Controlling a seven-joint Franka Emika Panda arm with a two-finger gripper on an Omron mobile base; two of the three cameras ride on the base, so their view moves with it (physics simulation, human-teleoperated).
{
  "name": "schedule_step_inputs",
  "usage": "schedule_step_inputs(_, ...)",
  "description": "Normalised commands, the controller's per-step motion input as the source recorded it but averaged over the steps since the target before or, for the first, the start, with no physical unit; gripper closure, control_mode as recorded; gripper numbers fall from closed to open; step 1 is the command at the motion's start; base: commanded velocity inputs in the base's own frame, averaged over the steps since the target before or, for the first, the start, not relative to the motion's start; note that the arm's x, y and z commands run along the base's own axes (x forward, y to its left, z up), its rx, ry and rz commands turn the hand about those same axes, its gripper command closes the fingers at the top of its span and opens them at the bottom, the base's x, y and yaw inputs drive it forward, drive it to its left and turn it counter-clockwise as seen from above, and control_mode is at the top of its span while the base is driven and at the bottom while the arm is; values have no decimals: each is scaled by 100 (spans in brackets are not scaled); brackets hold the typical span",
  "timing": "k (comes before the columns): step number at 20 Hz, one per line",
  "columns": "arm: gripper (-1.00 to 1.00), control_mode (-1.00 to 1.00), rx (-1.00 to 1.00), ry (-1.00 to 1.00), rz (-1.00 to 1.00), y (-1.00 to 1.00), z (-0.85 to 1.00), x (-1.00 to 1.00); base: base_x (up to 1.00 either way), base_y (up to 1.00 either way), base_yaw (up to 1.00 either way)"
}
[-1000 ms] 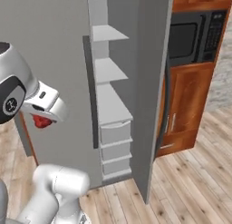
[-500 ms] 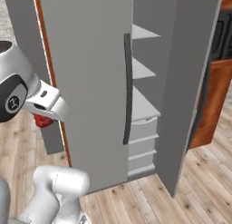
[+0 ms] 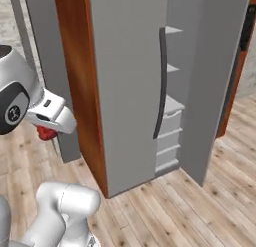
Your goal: Take the bell pepper and corn out of the freezer and place them in the tupperware container on the counter. Then put the tupperware containing the vegetables back in the freezer.
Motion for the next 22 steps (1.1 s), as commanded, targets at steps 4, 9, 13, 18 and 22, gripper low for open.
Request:
schedule_step_inputs(4, 100, 100, 0, 0, 0, 0, 0, 0, -100, 7, -59)
schedule_step_inputs(9, 100, 100, 0, 0, 0, 0, 0, 0, -100, 0, -67)
schedule_step_inputs(13, 100, 100, 0, 0, 0, 0, 0, 0, -63, -33, -57)
schedule_step_inputs(18, 100, 100, 0, 0, 0, 0, 0, 0, -4, -88, -51)
schedule_step_inputs(22, 100, 100, 0, 0, 0, 0, 0, 0, 4, -100, -44)
